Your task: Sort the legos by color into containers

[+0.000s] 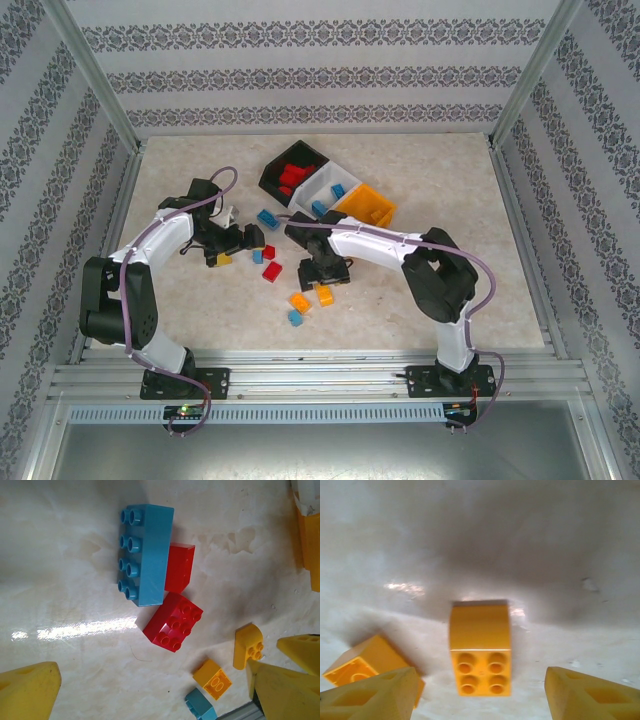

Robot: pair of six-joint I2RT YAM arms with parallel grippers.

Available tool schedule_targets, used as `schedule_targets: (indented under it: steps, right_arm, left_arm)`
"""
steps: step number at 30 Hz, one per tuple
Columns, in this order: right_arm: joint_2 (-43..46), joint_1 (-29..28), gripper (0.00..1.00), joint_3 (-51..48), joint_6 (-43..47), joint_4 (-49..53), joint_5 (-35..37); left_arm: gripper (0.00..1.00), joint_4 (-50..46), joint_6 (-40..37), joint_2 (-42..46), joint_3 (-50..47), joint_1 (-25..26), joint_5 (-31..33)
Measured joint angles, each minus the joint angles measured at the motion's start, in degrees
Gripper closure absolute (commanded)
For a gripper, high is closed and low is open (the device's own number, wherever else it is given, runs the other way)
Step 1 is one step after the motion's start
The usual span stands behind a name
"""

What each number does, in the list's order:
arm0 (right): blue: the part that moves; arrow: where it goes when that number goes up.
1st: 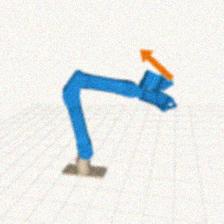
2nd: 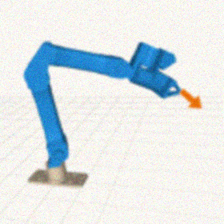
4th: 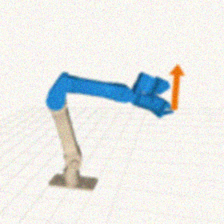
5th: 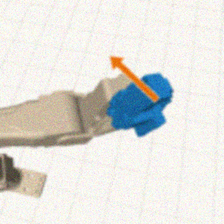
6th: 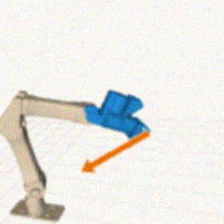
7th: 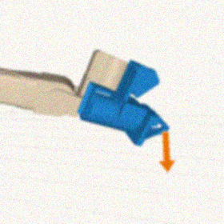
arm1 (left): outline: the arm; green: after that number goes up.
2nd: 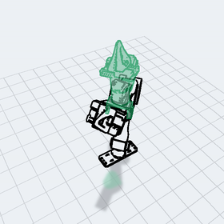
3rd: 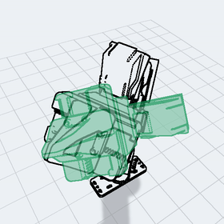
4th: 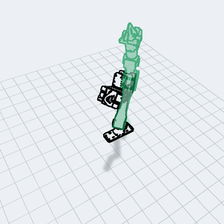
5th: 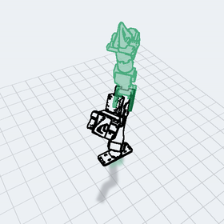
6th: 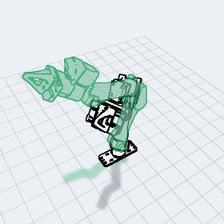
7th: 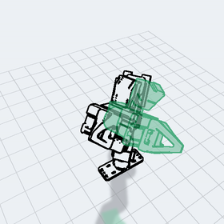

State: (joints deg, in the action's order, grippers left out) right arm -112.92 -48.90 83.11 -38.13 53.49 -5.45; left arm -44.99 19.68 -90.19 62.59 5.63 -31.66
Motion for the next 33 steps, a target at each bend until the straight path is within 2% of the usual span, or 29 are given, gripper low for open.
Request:
schedule_targets:
  steps: [7,9,12,19,22,28,33]
  right_arm:
    - [-0.9,-0.3,0.35,-3.2,-2.8,-0.6,0.4]
    - [-1.2,-0.2,0.40,-3.9,-3.3,-0.6,0.7]
    - [-1.8,0.0,0.52,-4.4,-4.3,-0.6,1.2]
    - [-1.7,0.0,0.68,-4.3,-4.6,-1.3,1.4]
    - [-1.6,0.1,0.69,-3.2,-4.2,0.0,2.5]
    - [0.6,2.8,0.69,5.5,-3.5,2.6,4.2]
    - [3.7,9.6,0.69,12.1,-3.5,2.4,4.5]
  left_arm:
    - [0.00,0.0,0.0,0.0,0.0,0.0,0.0]
    - [0.00,0.0,0.0,0.0,0.0,0.0,0.0]
    - [0.00,0.0,0.0,0.0,0.0,0.0,0.0]
    - [0.00,0.0,0.0,0.0,0.0,0.0,0.0]
    - [0.00,0.0,0.0,0.0,0.0,0.0,0.0]
    - [0.00,0.0,0.0,0.0,0.0,0.0,-0.1]
    - [0.00,0.0,0.0,0.0,0.0,0.0,-0.3]
